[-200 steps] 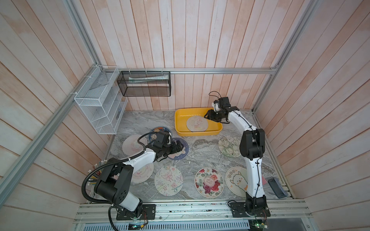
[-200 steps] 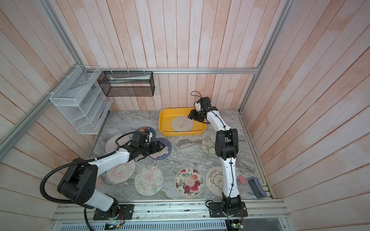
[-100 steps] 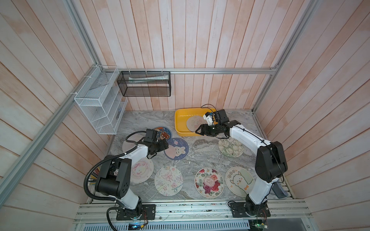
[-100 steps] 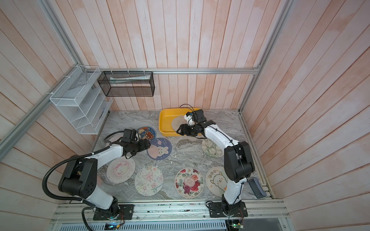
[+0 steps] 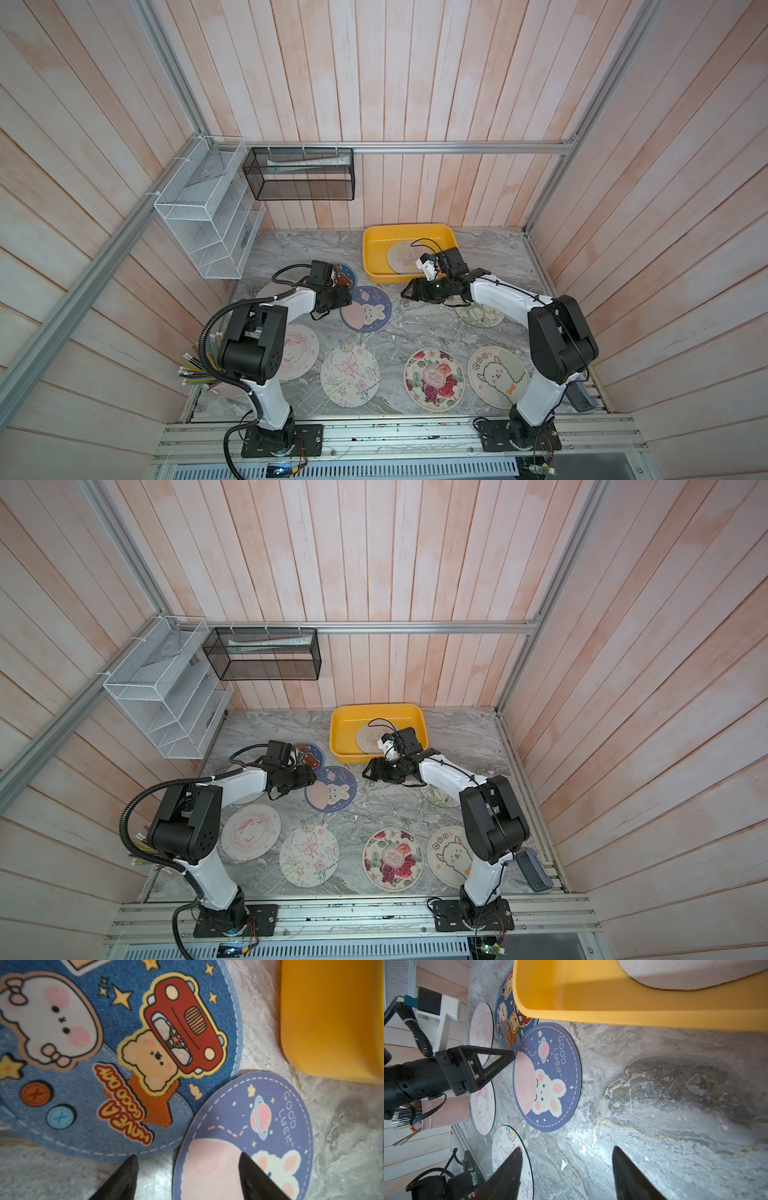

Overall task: Put the coasters into the storage box
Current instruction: Move the coaster to the center of the board.

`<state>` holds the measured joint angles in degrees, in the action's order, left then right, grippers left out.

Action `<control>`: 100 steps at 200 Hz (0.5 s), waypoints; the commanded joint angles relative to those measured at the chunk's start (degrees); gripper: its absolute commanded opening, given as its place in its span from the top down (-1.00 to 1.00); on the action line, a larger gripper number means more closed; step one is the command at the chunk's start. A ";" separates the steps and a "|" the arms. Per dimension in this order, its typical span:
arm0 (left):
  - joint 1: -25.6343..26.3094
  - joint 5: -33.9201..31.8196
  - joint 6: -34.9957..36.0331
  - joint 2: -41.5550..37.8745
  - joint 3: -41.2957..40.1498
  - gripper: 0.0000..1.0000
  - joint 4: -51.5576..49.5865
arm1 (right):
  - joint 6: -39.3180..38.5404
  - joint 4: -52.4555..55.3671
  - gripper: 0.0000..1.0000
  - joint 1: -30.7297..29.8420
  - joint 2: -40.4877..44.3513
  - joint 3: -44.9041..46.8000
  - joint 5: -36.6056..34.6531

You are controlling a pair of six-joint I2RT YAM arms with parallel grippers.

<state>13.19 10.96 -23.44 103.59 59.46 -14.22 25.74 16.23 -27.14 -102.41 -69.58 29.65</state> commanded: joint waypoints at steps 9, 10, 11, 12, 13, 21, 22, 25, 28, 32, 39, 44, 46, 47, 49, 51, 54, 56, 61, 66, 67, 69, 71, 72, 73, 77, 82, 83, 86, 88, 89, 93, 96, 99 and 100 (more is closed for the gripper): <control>2.65 2.88 2.28 2.29 0.97 -0.53 -3.74 | -0.90 -0.41 -0.38 -0.37 -1.04 0.40 -0.36; 2.82 2.99 2.27 2.39 0.99 -0.53 -3.77 | -0.93 -0.41 -0.38 -0.37 -1.04 0.41 -0.37; 2.90 3.00 2.27 2.40 0.95 -0.53 -3.83 | -0.94 -0.36 -0.38 -0.37 -1.04 0.41 -0.38; 2.98 3.10 2.26 2.49 0.94 -0.54 -3.86 | -0.95 -0.43 -0.38 -0.37 -1.08 0.41 -0.42; 3.16 3.14 2.35 2.54 0.97 -0.53 -3.92 | -0.95 -0.35 -0.38 -0.37 -1.06 0.41 -0.45; 3.90 3.72 2.44 2.78 0.94 -0.53 -4.38 | -1.03 -0.32 -0.38 -0.37 -1.12 0.61 -0.43; 3.97 3.76 2.44 2.86 0.93 -0.54 -4.40 | -1.08 -0.28 -0.38 -0.37 -1.12 0.60 -0.45; 4.29 4.01 2.37 2.93 0.92 -0.53 -4.46 | -1.12 -0.24 -0.38 -0.37 -1.12 0.59 -0.54; 4.61 4.27 2.41 3.06 0.84 -0.53 -4.58 | -1.17 -0.19 -0.38 -0.37 -1.20 0.66 -0.56; 4.94 4.55 2.42 3.23 0.83 -0.54 -4.74 | -1.21 -0.15 -0.38 -0.31 -1.21 0.72 -0.61; 5.62 5.02 2.35 3.26 0.69 -0.53 -4.99 | -1.23 -0.08 -0.38 -0.38 -1.32 0.84 -0.64; 6.09 5.38 2.29 3.25 0.53 -0.53 -4.95 | -1.30 0.02 -0.38 -0.37 -1.31 0.93 -0.63; 6.24 5.43 2.29 3.25 0.46 -0.53 -4.94 | -1.35 0.03 -0.38 -0.37 -1.24 1.02 -0.64; 6.37 5.54 2.23 3.27 0.43 -0.53 -4.94 | -1.37 0.03 -0.38 -0.37 -1.27 1.07 -0.64; 6.53 5.69 2.19 3.28 0.36 -0.53 -4.94 | -1.39 0.12 -0.38 -0.37 -1.31 1.10 -0.64; 6.75 5.75 2.18 3.22 0.32 -0.53 -4.96 | -1.39 0.12 -0.38 -0.37 -1.24 1.11 -0.64; 6.99 5.95 2.08 3.21 0.29 -0.53 -4.94 | -1.39 0.20 -0.38 -0.37 -1.23 1.19 -0.78; 7.19 6.14 2.06 3.24 0.21 -0.54 -5.01 | -1.43 0.20 -0.38 -0.37 -1.26 1.27 -0.79; 7.72 6.58 1.94 3.24 0.14 -0.53 -5.00 | -1.52 0.44 -0.38 -0.37 -1.21 1.36 -0.98; 8.22 7.00 1.93 3.32 0.03 -0.53 -4.97 | -1.63 0.68 -0.38 -0.42 -1.22 1.45 -1.14; 8.33 7.07 1.92 3.35 -0.01 -0.53 -4.96 | -1.64 0.75 -0.38 -0.44 -1.21 1.50 -1.16; 8.51 7.24 1.80 3.32 -0.04 -0.53 -4.97 | -1.70 0.83 -0.38 -0.39 -1.21 1.59 -1.23; 8.80 7.32 1.77 3.36 -0.02 -0.53 -5.01 | -1.73 0.93 -0.38 -0.38 -1.26 1.67 -1.43; 8.88 7.36 1.75 3.37 -0.04 -0.53 -4.98 | -1.78 1.01 -0.38 -0.38 -1.28 1.70 -1.43; 8.96 7.39 1.70 3.37 -0.04 -0.53 -4.96 | -1.82 1.13 -0.38 -0.37 -1.29 1.72 -1.63; 9.31 7.53 1.58 3.37 0.00 -0.53 -4.99 | -1.96 1.42 -0.38 -0.37 -1.30 1.83 -2.05; 9.83 7.76 1.54 3.47 -0.04 -0.53 -4.97 | -2.07 1.78 -0.38 -0.36 -1.30 1.90 -2.55; 9.92 7.80 1.46 3.46 -0.05 -0.53 -4.96 | -2.08 1.87 -0.38 -0.37 -1.34 1.90 -2.61; 10.14 7.84 1.36 3.49 0.00 -0.53 -4.94 | -2.22 2.21 -0.38 -0.39 -1.41 1.91 -3.16; 10.35 7.91 1.38 3.49 -0.04 -0.53 -5.01 | -2.26 2.40 -0.38 -0.38 -1.46 1.97 -3.32; 10.45 7.92 1.33 3.47 -0.04 -0.53 -4.98 | -2.31 2.53 -0.38 -0.38 -1.51 1.98 -3.48; 10.74 8.01 1.17 3.58 -0.03 -0.53 -5.03 | -2.35 2.97 -0.38 -0.37 -1.67 1.99 -4.08; 10.98 8.02 1.11 3.55 -0.04 -0.53 -4.91 | -2.46 3.30 -0.38 -0.34 -1.79 1.92 -4.52; 11.17 8.10 1.02 3.60 -0.05 -0.53 -4.95 | -2.60 3.74 -0.37 -0.37 -1.89 1.85 -4.96; 11.20 8.11 0.98 3.58 -0.05 -0.53 -4.95 | -2.61 3.86 -0.37 -0.37 -1.95 1.84 -5.09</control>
<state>22.41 16.05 -22.04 104.57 60.49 -14.79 24.82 16.80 -27.18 -102.54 -68.36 28.25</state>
